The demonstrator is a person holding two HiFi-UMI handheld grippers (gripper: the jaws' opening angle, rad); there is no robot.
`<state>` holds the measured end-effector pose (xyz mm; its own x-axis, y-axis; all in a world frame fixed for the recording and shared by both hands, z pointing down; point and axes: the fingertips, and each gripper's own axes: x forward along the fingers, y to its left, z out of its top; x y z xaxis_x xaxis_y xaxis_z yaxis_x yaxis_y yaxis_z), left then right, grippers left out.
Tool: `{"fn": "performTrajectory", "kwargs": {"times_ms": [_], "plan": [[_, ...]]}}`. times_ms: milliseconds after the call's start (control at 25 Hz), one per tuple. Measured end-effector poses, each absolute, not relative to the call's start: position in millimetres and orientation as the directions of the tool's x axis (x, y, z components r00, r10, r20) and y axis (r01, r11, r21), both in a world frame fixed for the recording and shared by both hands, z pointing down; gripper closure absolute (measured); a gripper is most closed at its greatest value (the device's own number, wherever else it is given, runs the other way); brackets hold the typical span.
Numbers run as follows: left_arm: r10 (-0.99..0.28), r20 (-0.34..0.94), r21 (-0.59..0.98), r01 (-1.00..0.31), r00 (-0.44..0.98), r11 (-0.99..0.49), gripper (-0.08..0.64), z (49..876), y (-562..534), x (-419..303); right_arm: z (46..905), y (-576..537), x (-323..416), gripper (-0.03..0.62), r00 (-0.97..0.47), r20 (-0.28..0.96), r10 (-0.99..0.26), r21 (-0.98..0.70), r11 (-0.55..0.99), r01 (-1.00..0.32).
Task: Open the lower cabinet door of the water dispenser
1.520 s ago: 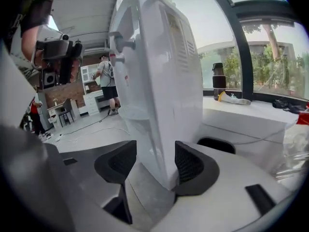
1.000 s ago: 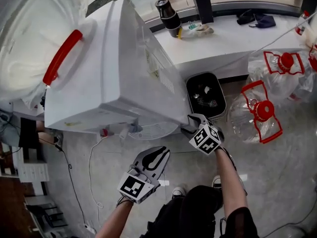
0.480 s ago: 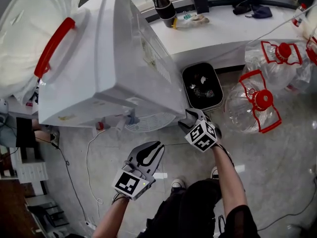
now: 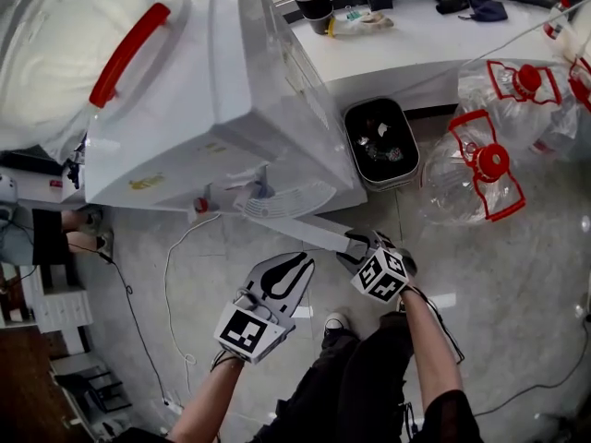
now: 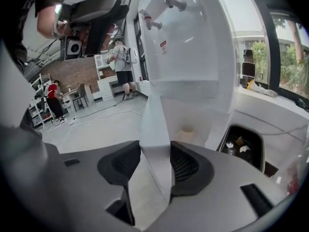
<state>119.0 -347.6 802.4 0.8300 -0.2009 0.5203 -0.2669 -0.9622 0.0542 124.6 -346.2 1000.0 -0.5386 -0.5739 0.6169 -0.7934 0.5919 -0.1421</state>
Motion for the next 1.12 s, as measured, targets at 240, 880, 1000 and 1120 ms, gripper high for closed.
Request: {"fn": "performTrajectory", "kwargs": {"times_ms": [240, 880, 1000, 1120], "plan": [[-0.202, 0.542, 0.049, -0.271, 0.816, -0.961, 0.509, 790.5, -326.3, 80.4, 987.9, -310.6, 75.7, 0.388, -0.583, 0.615, -0.531, -0.23, 0.587, -0.777], [-0.339, 0.565, 0.026, -0.427, 0.752, -0.904, 0.509, 744.4, -335.5, -69.2, 972.5, -264.7, -119.7, 0.37, -0.704, 0.633, -0.321, -0.383, 0.661, -0.645], [-0.391, 0.556, 0.026, -0.486, 0.733, -0.874, 0.509, 740.6, -347.5, -95.5, 971.8, -266.1, -144.3, 0.37, -0.717, 0.631, -0.296, -0.394, 0.674, -0.625], [-0.429, 0.545, 0.038, -0.532, 0.72, -0.846, 0.509, 734.7, -357.6, -115.6, 969.1, -267.0, -156.0, 0.37, -0.717, 0.635, -0.287, -0.409, 0.663, -0.628]]}}
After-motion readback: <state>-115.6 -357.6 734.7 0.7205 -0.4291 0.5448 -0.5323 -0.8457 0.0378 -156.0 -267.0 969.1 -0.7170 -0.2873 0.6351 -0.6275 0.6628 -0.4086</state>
